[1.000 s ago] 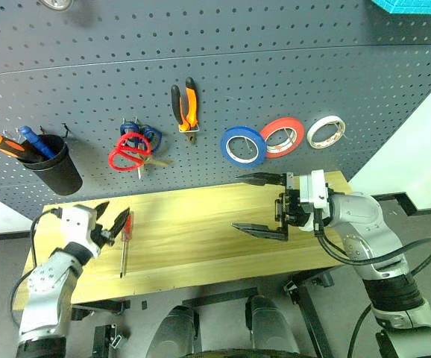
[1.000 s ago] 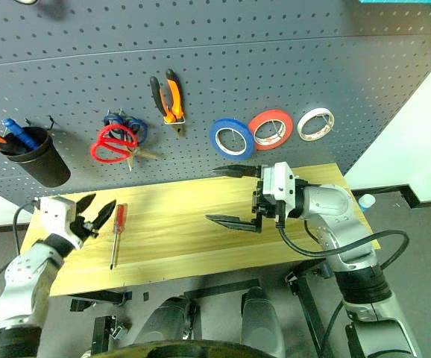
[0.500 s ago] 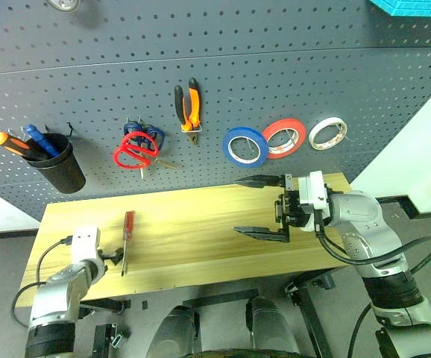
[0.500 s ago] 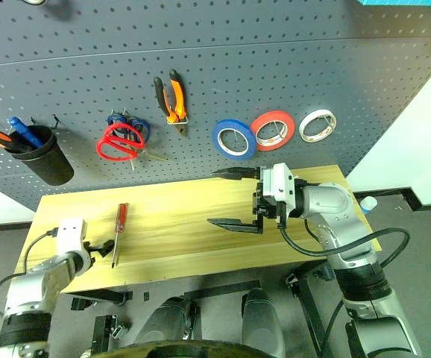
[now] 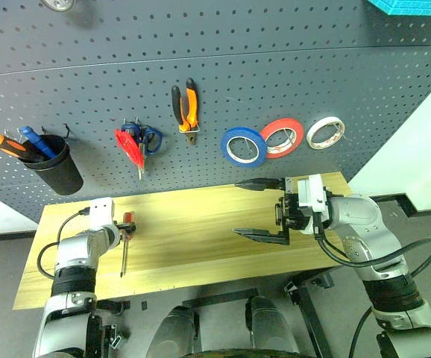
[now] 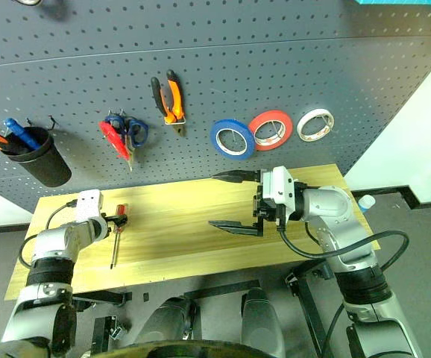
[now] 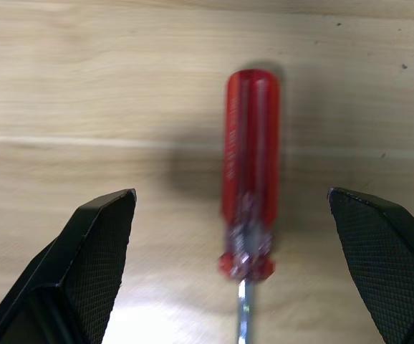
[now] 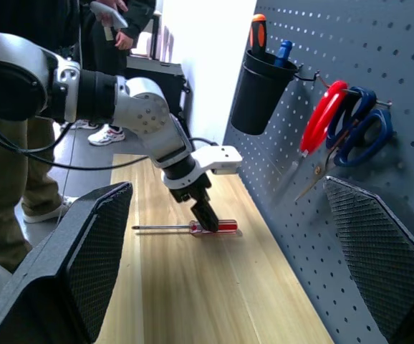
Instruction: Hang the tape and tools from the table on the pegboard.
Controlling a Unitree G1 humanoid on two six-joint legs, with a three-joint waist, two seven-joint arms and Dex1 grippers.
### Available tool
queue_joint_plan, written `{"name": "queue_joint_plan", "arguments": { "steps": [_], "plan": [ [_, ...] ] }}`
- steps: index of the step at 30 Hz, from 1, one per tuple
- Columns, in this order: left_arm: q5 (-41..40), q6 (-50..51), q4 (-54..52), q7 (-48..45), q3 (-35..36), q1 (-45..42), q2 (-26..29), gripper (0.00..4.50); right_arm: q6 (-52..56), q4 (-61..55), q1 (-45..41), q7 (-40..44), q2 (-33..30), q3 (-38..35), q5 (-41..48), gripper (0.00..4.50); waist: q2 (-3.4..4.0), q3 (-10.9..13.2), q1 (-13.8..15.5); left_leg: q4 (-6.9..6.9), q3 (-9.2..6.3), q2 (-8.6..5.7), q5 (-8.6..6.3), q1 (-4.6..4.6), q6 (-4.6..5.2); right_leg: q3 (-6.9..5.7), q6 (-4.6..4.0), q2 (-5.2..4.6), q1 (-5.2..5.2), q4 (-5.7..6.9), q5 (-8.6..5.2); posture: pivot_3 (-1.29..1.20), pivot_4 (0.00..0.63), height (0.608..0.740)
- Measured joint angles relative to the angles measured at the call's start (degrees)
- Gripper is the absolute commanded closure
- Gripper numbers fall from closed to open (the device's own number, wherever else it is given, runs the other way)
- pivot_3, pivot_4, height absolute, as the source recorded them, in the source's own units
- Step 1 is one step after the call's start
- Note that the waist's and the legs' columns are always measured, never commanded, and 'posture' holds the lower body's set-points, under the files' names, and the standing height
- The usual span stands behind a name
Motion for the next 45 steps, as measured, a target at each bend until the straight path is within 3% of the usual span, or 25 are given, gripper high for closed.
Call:
{"name": "queue_joint_plan", "arguments": {
  "steps": [11, 15, 19, 25, 31, 37, 42, 45],
  "plan": [
    [0.4, -1.3, 5.0, -0.2, -1.0, -2.2, 0.0, 3.6, 1.3, -1.6, -0.1, -2.2, -0.4, 0.0, 0.0, 0.0, -0.01, 0.0, 0.0, 0.0, 0.0, 0.0, 0.0, -0.04, 0.0, 0.0, 0.01, -0.01, -0.03, -0.01, 0.01, -0.06, 0.114, 0.738],
    [0.4, -1.1, 3.9, 0.2, -1.0, -1.3, 0.1, 3.61, 1.3, -1.6, -1.1, -2.5, -0.4, 0.1, 0.0, 0.0, -0.01, 0.0, -0.1, 0.0, 0.0, 0.0, 0.0, -0.03, 0.0, 0.0, 0.01, -0.01, -0.03, -0.01, 0.01, -0.05, 0.116, 0.738],
    [-0.2, -0.6, -3.8, -1.6, -1.3, 4.1, 0.6, 3.61, 1.2, -1.5, -1.3, -2.5, -0.4, 0.2, 0.0, 0.0, -0.01, 0.0, -0.1, 0.0, 0.0, 0.0, 0.0, -0.09, 0.0, 0.0, 0.01, -0.02, -0.08, 0.0, 0.01, -0.06, 0.116, 0.738],
    [-4.8, -7.5, -35.7, -15.2, -0.8, 24.6, 6.7, 3.61, 1.1, -1.4, -0.8, -2.4, -1.1, -0.4, 0.1, 0.0, 0.0, 0.0, -0.1, -0.05, 0.01, 0.03, -0.01, -0.27, 0.0, 0.02, -0.01, -0.05, -0.29, 0.01, 0.01, -0.04, 0.117, 0.738],
    [-14.8, -22.0, -49.4, -29.9, 9.7, 35.5, 7.6, 3.61, 5.1, -1.9, -1.7, -2.8, 0.6, -0.7, 5.4, 0.0, 0.06, 0.0, 0.2, -0.03, 0.05, 0.05, -0.02, -0.21, 0.02, 0.02, -0.07, -0.03, -0.17, -0.07, 0.0, -0.01, 0.115, 0.738],
    [-27.2, -27.5, -51.5, -33.5, 21.7, 31.4, 8.2, 3.61, 7.5, -3.2, -4.5, -3.1, 2.0, -0.6, 8.0, 0.0, 0.01, 0.0, 0.5, 0.04, 0.03, 0.04, -0.01, -0.17, 0.03, 0.0, -0.05, -0.02, -0.07, -0.07, 0.02, 0.01, 0.108, 0.738],
    [-39.0, -27.7, -52.5, -30.8, 28.8, 20.3, 13.4, 3.61, 7.5, -2.4, -4.7, -2.5, 2.7, -0.7, 8.1, 0.0, -0.02, -0.1, 0.3, 0.03, 0.03, 0.04, -0.01, -0.16, 0.03, 0.0, -0.04, 0.0, -0.08, -0.08, 0.02, 0.0, 0.1, 0.738],
    [-40.8, -29.0, -51.6, -29.4, 30.4, 14.5, 16.7, 3.61, 9.2, -2.4, -5.7, -3.7, 4.1, -1.7, 10.5, 0.0, 0.01, -0.1, 0.0, -0.01, 0.07, 0.04, -0.01, -0.11, 0.02, 0.04, -0.05, 0.03, -0.09, -0.07, 0.03, 0.0, 0.097, 0.738]
  ]
}}
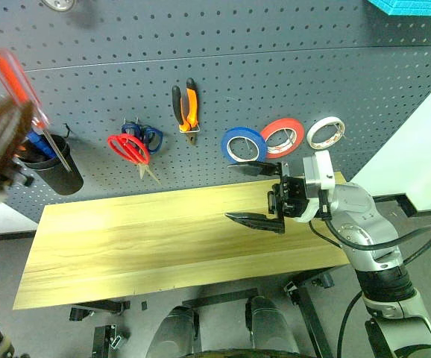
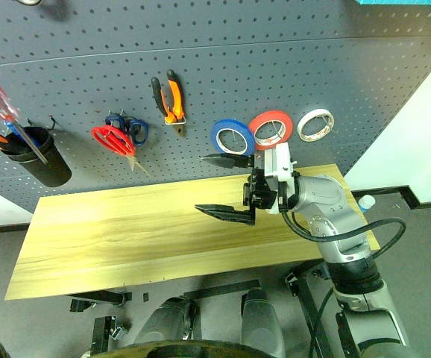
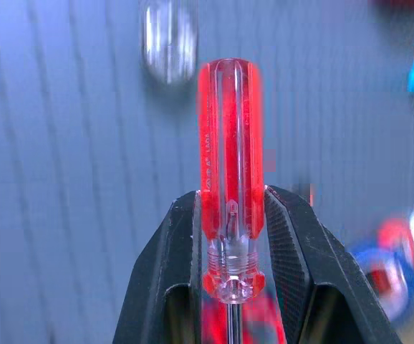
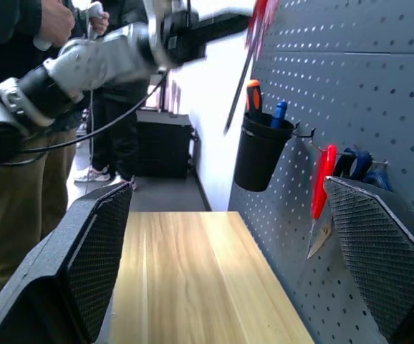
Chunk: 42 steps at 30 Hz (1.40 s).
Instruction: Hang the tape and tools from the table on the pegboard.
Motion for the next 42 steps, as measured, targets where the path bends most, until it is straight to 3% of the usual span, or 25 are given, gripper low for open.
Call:
{"name": "queue_joint_plan", "arguments": {
  "steps": [4, 13, 23, 32, 38, 42],
  "plan": [
    [2.3, -2.7, 4.2, 1.4, 0.0, -5.0, 2.4, 3.61, 3.4, -1.3, -2.5, -2.5, 1.5, -1.3, 4.7, 0.0, 0.0, 0.0, 0.1, -0.02, -0.01, 0.02, 0.0, 0.02, 0.0, 0.0, 0.0, 0.04, 0.0, 0.0, 0.0, -0.01, 0.094, 0.738],
    [18.5, -15.8, 19.3, 2.2, -4.4, -9.0, 4.1, 3.61, 5.1, -1.5, -3.5, -4.3, 2.3, -2.0, 6.3, 0.0, -0.04, 0.0, 0.1, -0.02, 0.0, 0.01, 0.0, -0.06, 0.0, 0.0, 0.01, 0.04, -0.06, -0.02, 0.01, -0.01, 0.082, 0.738],
    [22.4, -21.9, 27.4, 0.3, -8.0, -7.8, 1.4, 3.61, 5.0, -1.5, -3.3, -4.4, 2.1, -2.0, 5.5, 0.0, -0.05, -0.1, 0.0, -0.02, -0.01, 0.02, 0.0, -0.08, 0.0, 0.0, 0.0, 0.04, -0.11, 0.0, 0.02, -0.02, 0.08, 0.738],
    [22.0, -22.0, 27.8, 0.4, -8.3, -7.3, 0.2, 0.72, 5.0, -1.5, -3.3, -5.0, 2.1, -2.0, 5.0, 0.0, -0.09, -0.1, 0.0, -0.01, -0.01, 0.02, 0.0, -0.08, 0.0, 0.0, 0.01, 0.04, -0.11, 0.02, 0.03, -0.02, 0.081, 0.738],
    [17.8, -19.0, 22.5, 1.0, -8.3, -5.5, -0.9, 0.72, 5.0, -1.5, -3.3, -5.6, 1.5, -2.0, 4.2, 0.0, -0.1, -0.1, 0.0, 0.0, -0.01, 0.02, 0.0, -0.1, 0.0, 0.0, 0.02, 0.03, -0.11, 0.01, 0.03, -0.02, 0.082, 0.738],
    [12.3, -14.7, 12.7, -0.3, -7.8, 1.9, -1.4, 0.72, 4.9, -1.5, -2.4, -5.5, -0.1, -2.6, 3.5, 0.0, -0.07, -0.1, -0.2, -0.03, 0.01, 0.02, -0.01, -0.08, 0.02, 0.03, 0.01, 0.02, -0.12, 0.01, 0.03, -0.02, 0.086, 0.738]
  ]
}}
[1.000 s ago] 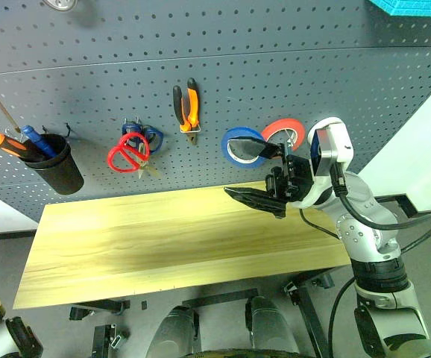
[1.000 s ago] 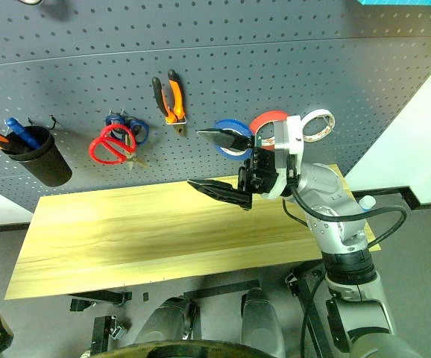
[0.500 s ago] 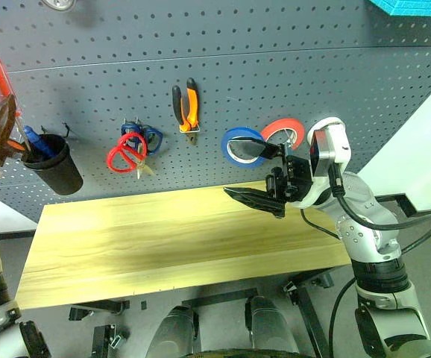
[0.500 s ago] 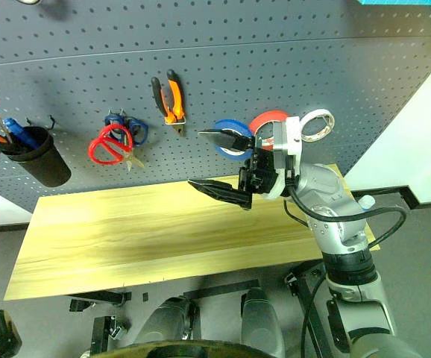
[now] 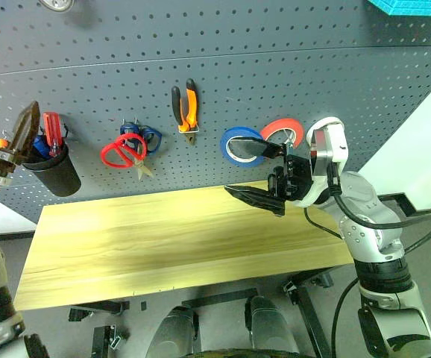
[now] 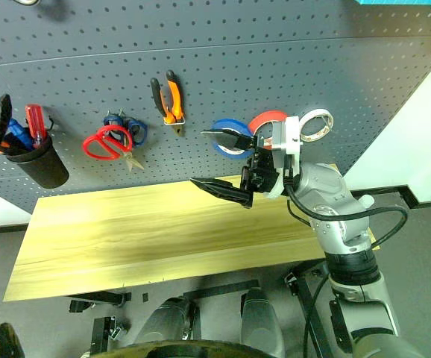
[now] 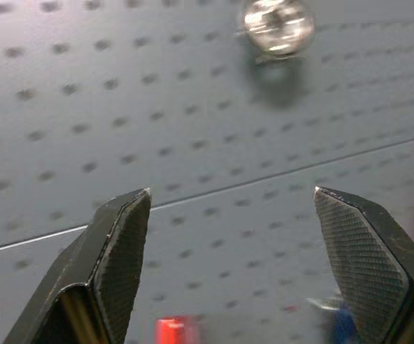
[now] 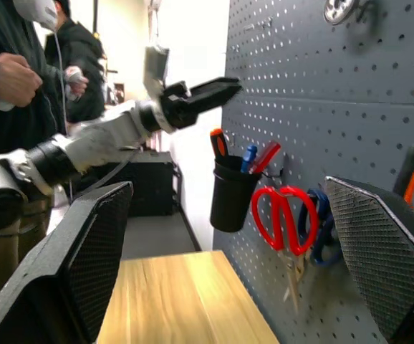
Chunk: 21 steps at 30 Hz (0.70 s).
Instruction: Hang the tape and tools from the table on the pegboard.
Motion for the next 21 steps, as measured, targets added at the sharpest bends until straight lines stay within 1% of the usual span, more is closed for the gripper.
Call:
{"name": "queue_joint_plan", "arguments": {
  "steps": [3, 5, 7, 9, 11, 14, 18, 21],
  "plan": [
    [-3.7, 3.4, -5.6, -2.3, 0.3, 8.4, -0.9, 0.72, -0.5, 0.2, 2.4, 0.7, -2.4, -1.0, -1.0, 0.0, 0.0, 0.0, 0.1, 0.0, 0.04, 0.01, -0.01, -0.01, 0.01, 0.01, 0.0, 0.0, 0.0, 0.0, 0.0, -0.02, 0.086, 0.738],
    [-3.9, 4.5, -8.1, -4.7, 0.3, 15.5, -1.2, 0.72, -1.5, 1.0, 4.7, 1.4, -4.1, -2.0, -2.5, 0.0, -0.01, 0.0, 0.2, 0.01, 0.06, 0.01, -0.01, 0.0, 0.02, 0.01, -0.01, 0.0, 0.02, -0.01, 0.0, -0.01, 0.088, 0.738],
    [-1.1, 3.8, -8.7, -6.9, -0.2, 21.3, -1.9, 0.72, -3.0, 2.6, 7.5, 2.2, -5.4, -3.0, -4.0, 0.0, 0.02, 0.0, 0.3, 0.0, 0.11, 0.01, -0.02, 0.09, 0.04, 0.02, -0.01, 0.0, 0.11, -0.01, -0.01, -0.01, 0.088, 0.738],
    [3.4, 0.6, -7.4, -8.5, -1.6, 24.4, -2.7, 0.72, -4.8, 4.4, 9.6, 3.0, -5.9, -3.4, -5.6, 0.0, 0.02, 0.0, 0.5, 0.01, 0.12, 0.02, -0.02, 0.13, 0.04, 0.01, -0.02, 0.03, 0.2, -0.03, -0.02, -0.01, 0.088, 0.738],
    [7.1, -2.5, -4.9, -9.7, -2.9, 26.2, -4.0, 0.72, -7.0, 6.3, 11.6, 3.9, -6.1, -3.6, -7.4, 0.0, 0.06, -0.1, 0.5, 0.04, 0.13, 0.02, -0.02, 0.32, 0.04, 0.02, -0.04, 0.02, 0.47, -0.08, -0.03, -0.01, 0.088, 0.738],
    [9.8, -6.3, -1.8, -10.8, -4.4, 26.5, -5.9, 0.72, -10.3, 10.0, 14.1, 4.9, -6.2, -4.1, -9.6, 0.0, 0.06, -0.1, 0.5, 0.01, 0.14, 0.03, -0.08, 0.93, 0.14, 0.01, -0.22, 0.02, 1.25, -0.27, -0.17, -0.01, 0.088, 0.738],
    [11.5, -10.9, 3.6, -12.0, -6.0, 26.7, -9.3, 0.72, -14.3, 16.7, 18.1, 6.1, -6.7, -5.2, -12.4, 0.0, 0.03, -0.3, 0.4, 0.04, 0.15, 0.03, -0.09, 1.0, 0.15, 0.01, -0.21, 0.02, 1.28, -0.28, -0.16, -0.02, 0.086, 0.738],
    [13.3, -15.0, 7.7, -13.0, -7.8, 26.8, -11.6, 0.72, -18.6, 21.0, 20.5, 6.8, -6.8, -5.9, -15.2, 0.0, 0.17, -0.5, 0.4, 0.02, 0.15, 0.04, -0.09, 0.99, 0.15, 0.02, -0.07, 0.02, 1.24, -0.25, -0.09, -0.03, 0.085, 0.738]
  ]
}}
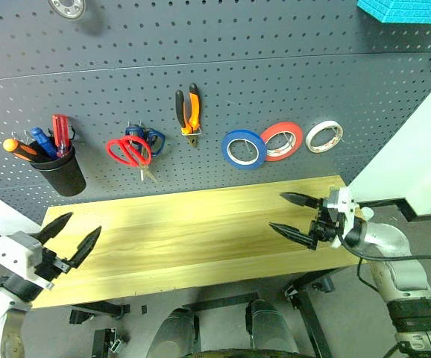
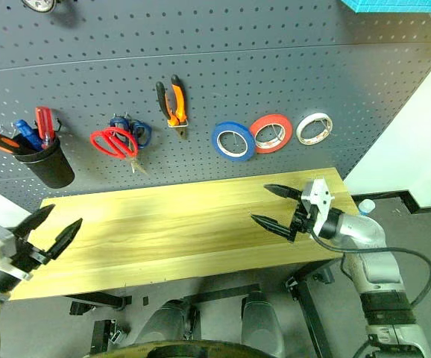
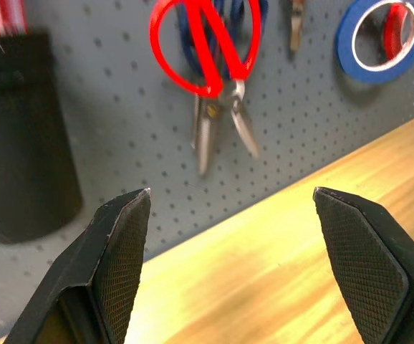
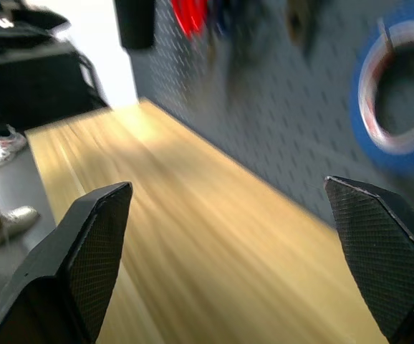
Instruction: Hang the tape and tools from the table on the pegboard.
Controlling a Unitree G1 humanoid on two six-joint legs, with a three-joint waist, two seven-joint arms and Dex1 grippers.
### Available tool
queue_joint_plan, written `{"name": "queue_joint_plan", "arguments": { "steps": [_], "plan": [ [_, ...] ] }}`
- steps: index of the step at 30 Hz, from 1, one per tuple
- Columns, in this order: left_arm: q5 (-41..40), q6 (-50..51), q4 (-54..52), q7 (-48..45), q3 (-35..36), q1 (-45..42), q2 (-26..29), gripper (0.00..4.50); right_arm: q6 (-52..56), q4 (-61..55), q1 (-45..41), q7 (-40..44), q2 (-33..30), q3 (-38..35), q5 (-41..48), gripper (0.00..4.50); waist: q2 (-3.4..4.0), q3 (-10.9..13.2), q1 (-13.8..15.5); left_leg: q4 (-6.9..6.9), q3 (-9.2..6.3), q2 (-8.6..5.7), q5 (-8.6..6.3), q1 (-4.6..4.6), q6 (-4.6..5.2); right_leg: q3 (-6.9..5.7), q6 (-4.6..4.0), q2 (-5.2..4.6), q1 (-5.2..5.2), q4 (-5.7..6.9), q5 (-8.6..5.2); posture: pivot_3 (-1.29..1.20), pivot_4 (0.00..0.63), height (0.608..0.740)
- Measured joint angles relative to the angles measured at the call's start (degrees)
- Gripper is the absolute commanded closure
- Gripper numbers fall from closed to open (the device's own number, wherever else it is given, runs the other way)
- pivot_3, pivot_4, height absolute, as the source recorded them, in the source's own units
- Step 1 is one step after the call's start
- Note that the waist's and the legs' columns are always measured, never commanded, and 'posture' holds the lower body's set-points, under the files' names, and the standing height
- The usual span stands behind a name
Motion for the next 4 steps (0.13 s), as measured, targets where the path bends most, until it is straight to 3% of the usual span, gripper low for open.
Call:
{"name": "queue_joint_plan", "arguments": {
  "steps": [4],
  "plan": [
    [2.8, -5.4, 5.1, -0.5, -2.8, 1.2, -2.5, 0.72, -3.3, 4.7, 1.5, -0.2, 0.0, -1.3, -1.7, 0.0, 0.11, -0.2, -0.2, 0.01, 0.05, 0.0, 0.0, 0.0, 0.0, 0.04, -0.1, 0.0, 0.02, 0.0, -0.06, -0.03, 0.084, 0.738]
  ]
}}
